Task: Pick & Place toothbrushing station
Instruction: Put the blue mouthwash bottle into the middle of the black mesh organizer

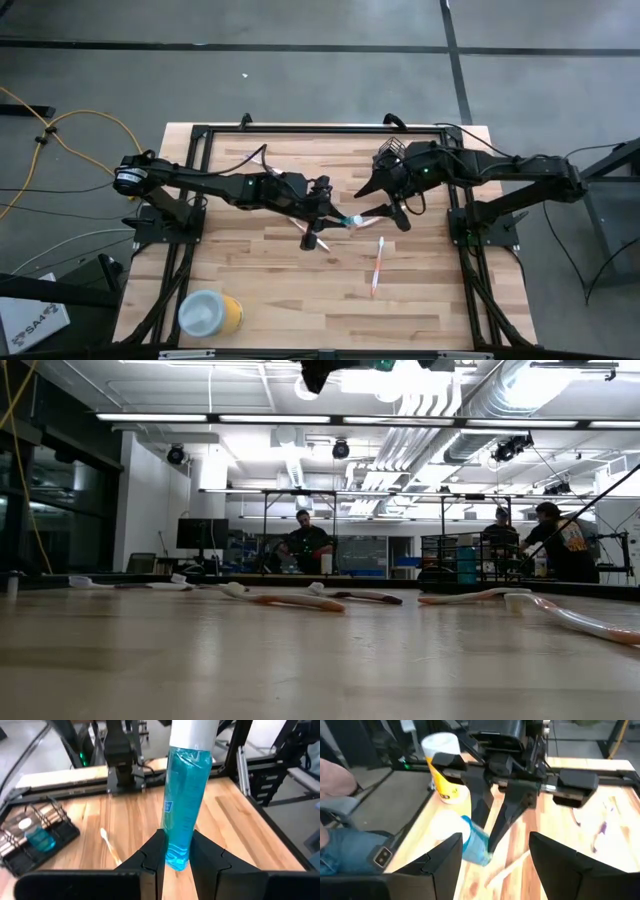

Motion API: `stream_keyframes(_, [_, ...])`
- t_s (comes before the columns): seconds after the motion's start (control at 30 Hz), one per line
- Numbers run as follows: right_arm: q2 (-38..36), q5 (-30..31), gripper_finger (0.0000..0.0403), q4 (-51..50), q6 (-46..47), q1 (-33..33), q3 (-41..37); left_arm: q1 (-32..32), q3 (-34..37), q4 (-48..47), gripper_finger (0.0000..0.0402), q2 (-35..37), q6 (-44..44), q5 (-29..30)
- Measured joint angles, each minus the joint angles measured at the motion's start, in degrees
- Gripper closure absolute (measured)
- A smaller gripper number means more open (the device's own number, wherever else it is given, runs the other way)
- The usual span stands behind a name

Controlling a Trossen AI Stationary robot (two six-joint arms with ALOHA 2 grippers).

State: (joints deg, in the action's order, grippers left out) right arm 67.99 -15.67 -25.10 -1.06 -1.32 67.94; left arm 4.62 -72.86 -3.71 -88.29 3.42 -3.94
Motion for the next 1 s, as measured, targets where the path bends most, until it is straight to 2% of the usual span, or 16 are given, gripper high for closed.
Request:
stream_keyframes(0.3, [0.0, 3.6, 0.0181, -8.3, 1.4, 0.3, 0.0, 0.0, 0.0, -4.9, 0.0337, 0.0, -0.7, 2.7])
stream_keyframes(0.47, [0.0, 4.2, 0.0181, -8.3, 1.5, 1.5, 0.0, 0.0, 0.0, -7.0, 0.0337, 0.0, -2.0, 3.0])
stream_keyframes(0.6, [0.0, 6.7, 0.0181, -8.3, 1.4, 2.6, -0.1, 0.0, 0.0, -8.2, 0.0337, 0.0, -2.4, 5.9])
stream_keyframes(0.83, [3.4, 10.6, 0.0181, -7.6, 0.6, 4.2, -0.1, 0.0, 0.0, -8.3, 0.0337, 0.0, -2.8, 7.1])
stream_keyframes(1.0, [5.6, 11.0, 0.0181, -6.2, -0.8, 4.4, -0.1, 0.0, 0.0, -8.8, 0.0337, 0.0, -3.1, 7.1])
